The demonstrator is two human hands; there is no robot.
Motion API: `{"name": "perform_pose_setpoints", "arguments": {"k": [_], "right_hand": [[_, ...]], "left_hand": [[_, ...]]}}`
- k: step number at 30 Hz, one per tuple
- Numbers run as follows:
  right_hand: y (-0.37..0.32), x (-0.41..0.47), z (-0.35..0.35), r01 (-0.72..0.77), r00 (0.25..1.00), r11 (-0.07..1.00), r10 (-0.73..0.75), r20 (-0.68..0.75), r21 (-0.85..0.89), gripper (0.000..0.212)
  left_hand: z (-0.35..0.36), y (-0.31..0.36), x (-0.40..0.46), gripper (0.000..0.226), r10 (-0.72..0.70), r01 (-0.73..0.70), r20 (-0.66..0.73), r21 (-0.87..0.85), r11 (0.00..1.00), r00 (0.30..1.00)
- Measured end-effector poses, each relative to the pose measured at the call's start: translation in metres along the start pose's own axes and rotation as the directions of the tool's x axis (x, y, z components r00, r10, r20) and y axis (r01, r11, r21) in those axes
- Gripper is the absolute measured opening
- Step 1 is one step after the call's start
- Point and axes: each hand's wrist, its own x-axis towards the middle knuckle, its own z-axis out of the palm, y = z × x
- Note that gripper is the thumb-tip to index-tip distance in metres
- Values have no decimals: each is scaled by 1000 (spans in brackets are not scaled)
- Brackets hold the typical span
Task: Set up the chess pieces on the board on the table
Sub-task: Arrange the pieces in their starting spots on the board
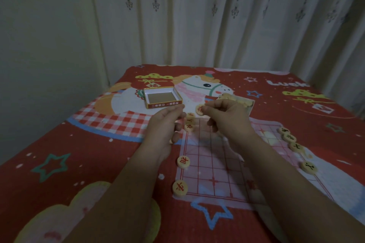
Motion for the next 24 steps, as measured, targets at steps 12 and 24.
{"name": "perform_pose_setpoints", "arguments": {"k": [12, 24], "right_hand": [[-2, 12, -68, -173, 978, 965, 144, -152, -198, 16], [-1, 1, -67, -201, 977, 935, 211, 2, -291, 8]], "left_hand": [[2, -2, 1, 17, -32, 32, -22, -4, 999, 999], [2, -3, 3, 16, -39, 39, -25, 13, 999, 999]]}}
